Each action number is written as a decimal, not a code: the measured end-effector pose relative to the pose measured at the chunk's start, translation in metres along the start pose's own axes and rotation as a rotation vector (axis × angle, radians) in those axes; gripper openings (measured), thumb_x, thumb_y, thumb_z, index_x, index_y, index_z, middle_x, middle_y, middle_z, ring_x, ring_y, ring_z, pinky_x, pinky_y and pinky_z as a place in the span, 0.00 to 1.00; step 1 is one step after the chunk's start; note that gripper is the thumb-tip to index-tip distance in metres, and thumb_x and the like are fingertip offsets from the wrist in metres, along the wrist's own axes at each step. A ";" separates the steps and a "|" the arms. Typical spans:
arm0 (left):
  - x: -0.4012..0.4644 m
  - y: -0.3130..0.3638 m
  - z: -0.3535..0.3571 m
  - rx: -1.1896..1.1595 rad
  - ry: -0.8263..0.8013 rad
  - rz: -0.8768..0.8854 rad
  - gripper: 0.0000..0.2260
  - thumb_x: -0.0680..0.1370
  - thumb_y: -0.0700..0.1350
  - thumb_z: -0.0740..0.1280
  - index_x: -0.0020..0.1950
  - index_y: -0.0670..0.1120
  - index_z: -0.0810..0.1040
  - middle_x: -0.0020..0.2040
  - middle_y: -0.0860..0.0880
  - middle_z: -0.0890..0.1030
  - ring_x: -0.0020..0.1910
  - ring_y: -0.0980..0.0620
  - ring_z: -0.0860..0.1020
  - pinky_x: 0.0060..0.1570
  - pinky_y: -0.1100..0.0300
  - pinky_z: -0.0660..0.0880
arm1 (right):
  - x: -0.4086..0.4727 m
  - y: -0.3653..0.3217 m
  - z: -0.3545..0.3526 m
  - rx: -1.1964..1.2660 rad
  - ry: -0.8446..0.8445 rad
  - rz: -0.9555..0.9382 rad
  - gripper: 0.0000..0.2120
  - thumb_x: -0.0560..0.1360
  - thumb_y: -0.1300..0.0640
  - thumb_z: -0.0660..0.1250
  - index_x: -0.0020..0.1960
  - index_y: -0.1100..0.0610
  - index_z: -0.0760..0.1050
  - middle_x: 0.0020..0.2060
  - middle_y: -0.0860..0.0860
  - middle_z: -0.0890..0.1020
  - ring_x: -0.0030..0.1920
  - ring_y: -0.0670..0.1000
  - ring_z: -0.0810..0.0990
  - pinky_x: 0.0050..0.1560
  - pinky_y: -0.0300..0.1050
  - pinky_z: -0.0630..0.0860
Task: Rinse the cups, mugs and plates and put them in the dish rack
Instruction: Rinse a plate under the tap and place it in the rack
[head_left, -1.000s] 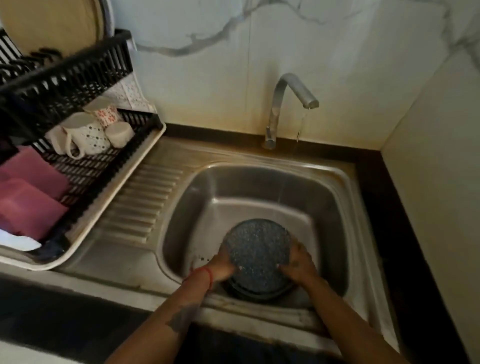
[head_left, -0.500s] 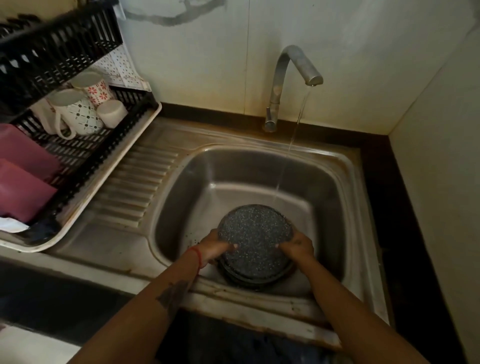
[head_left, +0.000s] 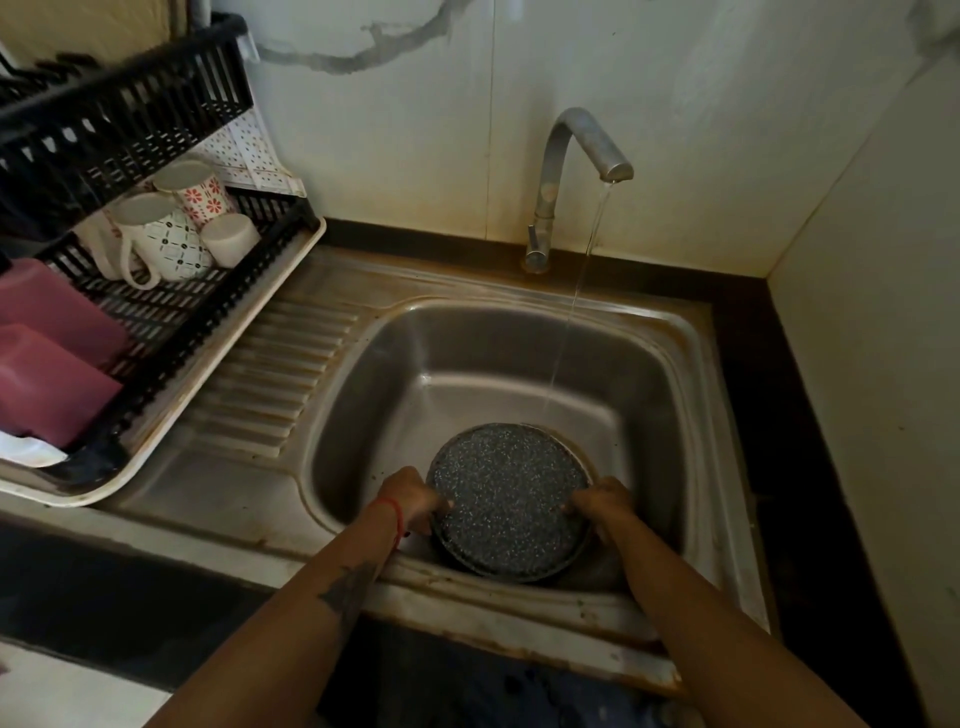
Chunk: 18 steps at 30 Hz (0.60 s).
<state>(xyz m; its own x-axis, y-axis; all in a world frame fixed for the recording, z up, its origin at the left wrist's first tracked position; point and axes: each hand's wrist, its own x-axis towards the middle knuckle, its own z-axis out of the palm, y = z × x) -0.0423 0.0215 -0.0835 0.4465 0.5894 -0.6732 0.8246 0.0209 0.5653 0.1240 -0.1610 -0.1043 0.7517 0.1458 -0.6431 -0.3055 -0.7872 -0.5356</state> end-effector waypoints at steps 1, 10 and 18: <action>0.000 0.000 0.000 0.009 -0.008 -0.001 0.17 0.69 0.41 0.77 0.43 0.42 0.69 0.40 0.41 0.79 0.33 0.43 0.81 0.44 0.45 0.81 | 0.001 0.000 0.000 0.035 0.001 0.010 0.20 0.65 0.67 0.74 0.56 0.66 0.76 0.55 0.62 0.79 0.53 0.60 0.77 0.42 0.43 0.73; -0.010 0.007 0.002 -0.346 0.131 0.063 0.17 0.75 0.41 0.72 0.56 0.40 0.67 0.59 0.36 0.75 0.51 0.38 0.80 0.33 0.50 0.80 | 0.002 -0.008 -0.002 0.433 0.025 -0.107 0.17 0.69 0.62 0.72 0.57 0.63 0.77 0.52 0.60 0.82 0.52 0.59 0.80 0.52 0.49 0.78; -0.022 0.020 0.004 -0.561 0.071 0.149 0.15 0.78 0.45 0.67 0.62 0.42 0.71 0.62 0.38 0.75 0.56 0.41 0.78 0.39 0.52 0.80 | -0.047 -0.049 -0.037 0.861 -0.122 -0.248 0.16 0.74 0.59 0.70 0.60 0.61 0.74 0.54 0.60 0.81 0.52 0.60 0.81 0.55 0.57 0.78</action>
<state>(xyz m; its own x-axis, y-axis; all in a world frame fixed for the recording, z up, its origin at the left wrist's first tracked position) -0.0342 0.0054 -0.0589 0.5038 0.6708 -0.5443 0.4356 0.3469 0.8306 0.1254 -0.1515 -0.0274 0.8019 0.3529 -0.4822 -0.5116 -0.0113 -0.8591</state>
